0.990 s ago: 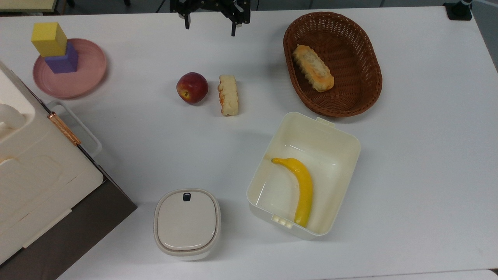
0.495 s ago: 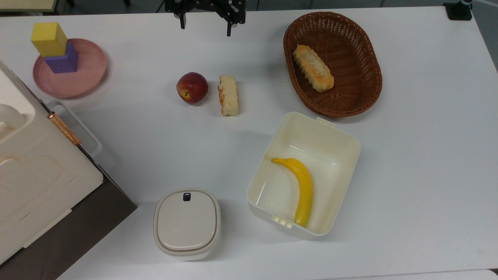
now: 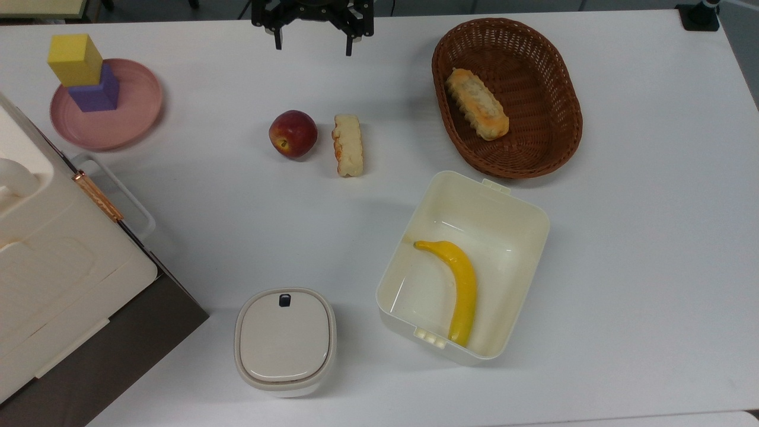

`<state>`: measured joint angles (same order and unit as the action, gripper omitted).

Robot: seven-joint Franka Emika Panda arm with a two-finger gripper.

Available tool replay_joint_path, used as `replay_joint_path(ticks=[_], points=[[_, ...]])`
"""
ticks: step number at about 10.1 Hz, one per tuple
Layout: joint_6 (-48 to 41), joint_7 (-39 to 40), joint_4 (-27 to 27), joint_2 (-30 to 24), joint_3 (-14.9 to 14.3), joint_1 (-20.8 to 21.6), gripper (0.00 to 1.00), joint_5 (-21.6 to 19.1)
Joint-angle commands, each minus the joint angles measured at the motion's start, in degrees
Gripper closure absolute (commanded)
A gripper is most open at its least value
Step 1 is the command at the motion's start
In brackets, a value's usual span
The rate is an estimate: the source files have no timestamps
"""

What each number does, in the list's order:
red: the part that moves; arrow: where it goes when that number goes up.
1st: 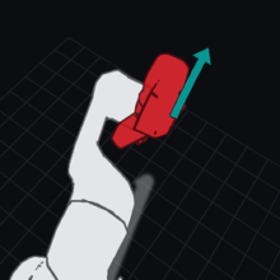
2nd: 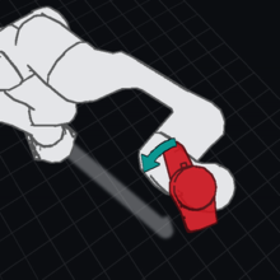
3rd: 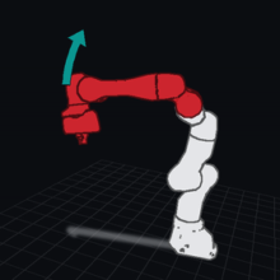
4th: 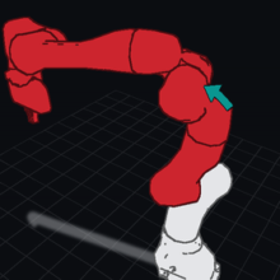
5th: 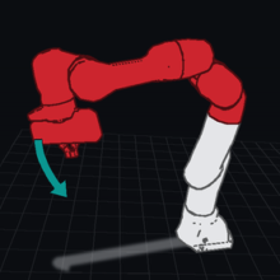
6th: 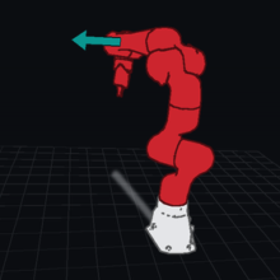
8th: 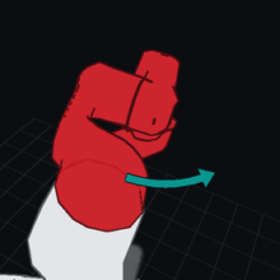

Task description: Put the yellow cube on the table

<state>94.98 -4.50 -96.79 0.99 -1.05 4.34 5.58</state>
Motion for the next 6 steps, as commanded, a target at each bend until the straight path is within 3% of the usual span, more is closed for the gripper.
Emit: replay_joint_path(ticks=[1,3,6], points=[[-0.3,6.7,-1.8,-1.2,-0.4,-4.8,0.0,-0.3],[-0.2,16.1,-2.4,-1.4,-0.5,-12.8,0.0,-0.2],[4.1,40.1,-6.1,-1.6,-0.5,-28.2,0.0,0.3]])
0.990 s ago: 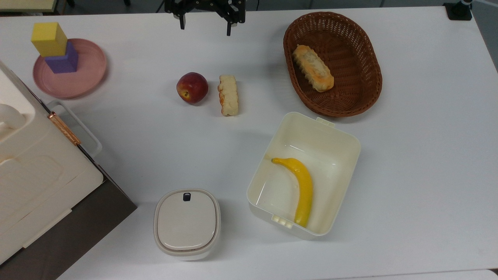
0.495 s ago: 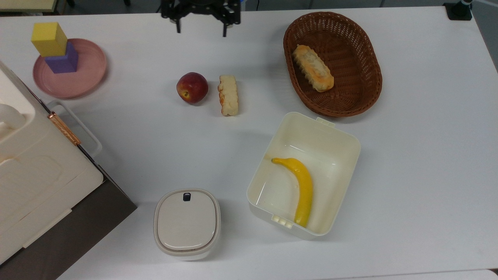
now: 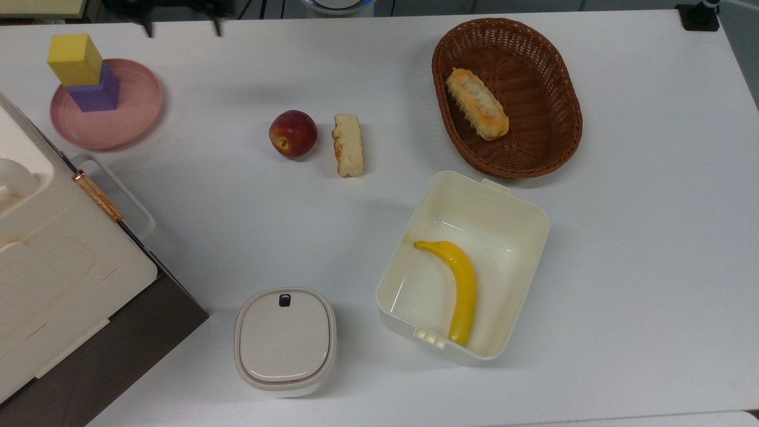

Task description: Put the yellow cube on the table

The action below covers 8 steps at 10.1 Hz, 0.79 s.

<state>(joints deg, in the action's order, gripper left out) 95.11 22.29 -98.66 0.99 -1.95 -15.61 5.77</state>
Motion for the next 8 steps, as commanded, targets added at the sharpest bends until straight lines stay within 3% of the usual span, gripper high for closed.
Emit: replay_joint_path(ticks=[1,3,5,8], points=[[7.2,21.0,-5.4,-1.3,0.3,-13.7,0.0,0.1],[14.3,27.8,-7.1,0.6,-1.0,-20.2,0.0,0.4],[17.5,30.5,-7.2,3.9,-5.5,-20.3,0.0,0.6],[19.6,30.4,-8.1,7.9,-5.8,-20.6,0.0,0.6]])
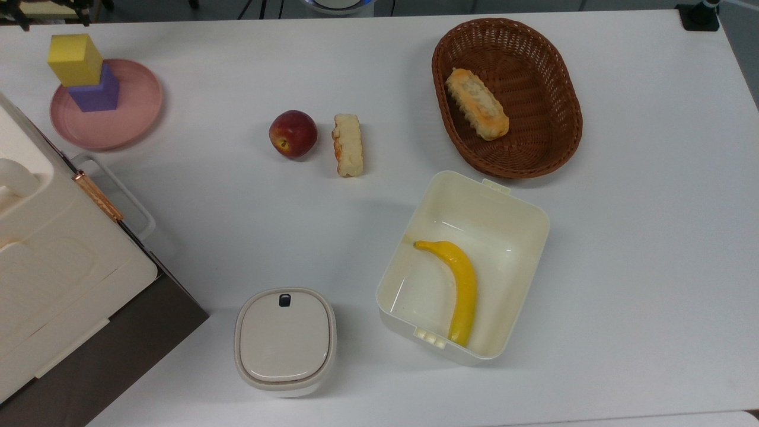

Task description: Put the yellow cube on the table

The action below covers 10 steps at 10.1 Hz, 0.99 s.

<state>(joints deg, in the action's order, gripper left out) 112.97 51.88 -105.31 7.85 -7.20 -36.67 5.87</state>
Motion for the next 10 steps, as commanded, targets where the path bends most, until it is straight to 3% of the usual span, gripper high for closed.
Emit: replay_joint_path(ticks=[1,3,4,5,6,8,10], points=[[1.9,0.5,-2.1,2.2,-0.5,0.5,0.0,0.5],[4.0,0.2,-2.2,4.2,-0.4,0.9,0.02,0.5],[5.0,0.2,-2.1,4.4,-0.4,0.9,0.35,0.5],[5.0,0.4,-1.9,4.1,-0.4,1.1,0.58,0.5],[4.1,0.4,-1.4,3.3,0.2,1.3,0.67,0.5],[-1.5,-1.9,1.0,1.6,1.2,5.0,0.68,0.5],[-3.7,-14.4,2.3,1.2,3.8,11.6,0.67,0.4]])
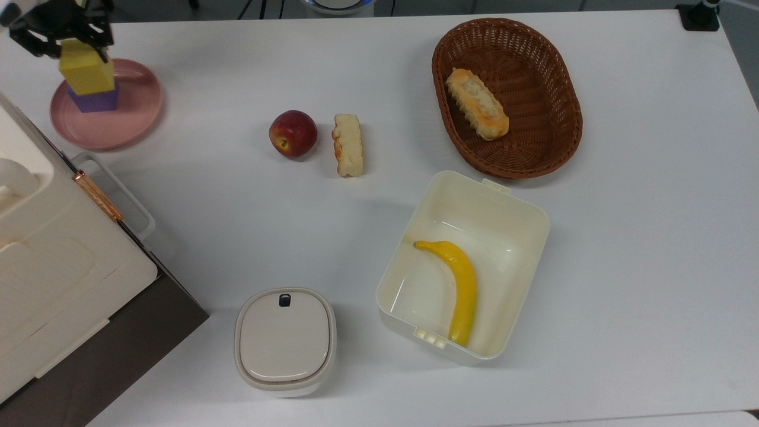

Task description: Put the yellow cube on the table

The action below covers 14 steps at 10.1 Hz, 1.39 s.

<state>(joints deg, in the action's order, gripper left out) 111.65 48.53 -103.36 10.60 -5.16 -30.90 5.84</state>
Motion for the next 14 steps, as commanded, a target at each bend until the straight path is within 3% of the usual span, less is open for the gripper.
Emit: replay_joint_path(ticks=[1,4,5,6,7,10,14], points=[[-2.3,-17.6,0.3,-1.4,2.5,9.5,0.65,0.0],[-0.5,-36.9,0.4,-0.3,2.8,23.5,0.6,-0.7],[0.7,-41.5,0.4,-0.2,2.8,26.6,0.47,-0.7],[1.8,-44.4,0.4,-0.2,2.8,28.5,0.28,-0.7],[2.4,-46.5,0.4,-0.2,2.8,29.2,0.0,-0.7],[1.4,-52.3,3.9,-2.2,2.8,33.4,0.0,-0.7],[-12.7,-55.8,4.1,-11.0,2.1,37.0,0.0,-0.7]])
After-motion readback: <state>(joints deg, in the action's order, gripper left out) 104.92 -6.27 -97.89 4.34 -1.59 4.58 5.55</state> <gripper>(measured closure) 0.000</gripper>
